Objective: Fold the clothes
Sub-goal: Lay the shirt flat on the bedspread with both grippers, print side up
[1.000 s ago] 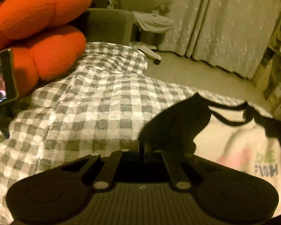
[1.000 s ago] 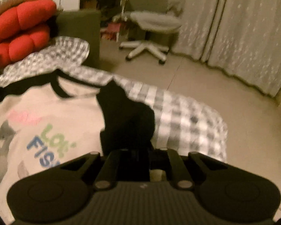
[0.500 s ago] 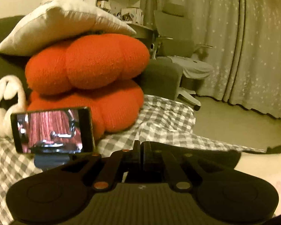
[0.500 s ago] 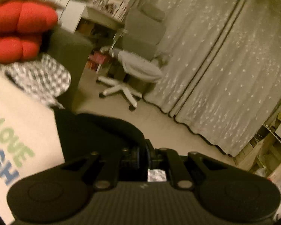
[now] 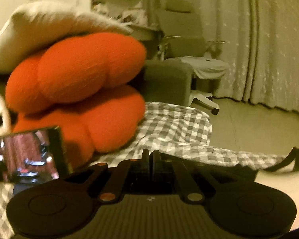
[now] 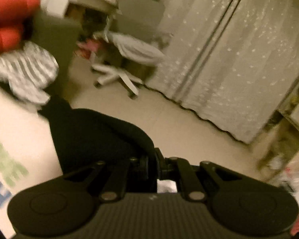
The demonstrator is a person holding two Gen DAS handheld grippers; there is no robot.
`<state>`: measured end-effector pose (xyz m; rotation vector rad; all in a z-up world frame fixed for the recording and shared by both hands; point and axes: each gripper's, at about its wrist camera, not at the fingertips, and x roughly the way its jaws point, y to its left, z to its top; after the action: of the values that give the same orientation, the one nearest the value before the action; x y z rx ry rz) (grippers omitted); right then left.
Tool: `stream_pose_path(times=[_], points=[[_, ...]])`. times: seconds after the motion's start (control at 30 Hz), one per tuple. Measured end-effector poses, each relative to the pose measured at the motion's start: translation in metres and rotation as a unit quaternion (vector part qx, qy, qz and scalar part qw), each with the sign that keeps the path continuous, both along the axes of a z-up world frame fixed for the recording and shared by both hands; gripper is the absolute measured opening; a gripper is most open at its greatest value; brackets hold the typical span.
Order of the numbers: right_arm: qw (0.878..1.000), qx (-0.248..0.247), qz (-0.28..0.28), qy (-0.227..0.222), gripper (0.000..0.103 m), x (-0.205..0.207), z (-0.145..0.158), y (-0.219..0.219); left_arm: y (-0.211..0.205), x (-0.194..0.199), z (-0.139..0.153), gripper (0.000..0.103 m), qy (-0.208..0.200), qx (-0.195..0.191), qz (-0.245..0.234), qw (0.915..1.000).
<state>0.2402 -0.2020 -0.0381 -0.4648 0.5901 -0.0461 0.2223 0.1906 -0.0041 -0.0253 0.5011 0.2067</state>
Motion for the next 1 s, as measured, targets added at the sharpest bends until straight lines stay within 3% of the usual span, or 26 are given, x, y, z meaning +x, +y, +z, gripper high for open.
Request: stream_pose_path(times=[0.2,0.33,0.47,0.63,0.8,1.0], points=[[0.999,0.003,-0.027,0.044,0.011,0.004,-0.024,-0.004,-0.019,0.008,-0.027,0.006,0.032,0.026,-0.011,0.9991],[0.999,0.026,-0.03,0.037,0.038,-0.009,-0.007,-0.01,-0.01,0.0,-0.013,0.007,0.023,-0.001,0.008,0.9997],[0.998,0.054,-0.032,0.029,0.045,-0.025,0.012,-0.018,0.001,-0.023,0.008,0.013,0.011,-0.01,0.015,0.9998],[0.995,0.091,-0.013,0.032,0.048,-0.052,0.033,-0.026,0.031,-0.064,0.027,0.021,0.048,-0.052,-0.014,0.9974],[0.993,0.109,0.018,0.03,0.048,-0.087,0.053,-0.022,0.071,-0.131,0.039,0.029,0.059,-0.127,-0.013,0.9901],[0.99,0.131,0.049,0.034,0.049,-0.131,0.073,-0.016,0.078,-0.212,0.035,0.039,0.073,-0.124,-0.029,0.9892]])
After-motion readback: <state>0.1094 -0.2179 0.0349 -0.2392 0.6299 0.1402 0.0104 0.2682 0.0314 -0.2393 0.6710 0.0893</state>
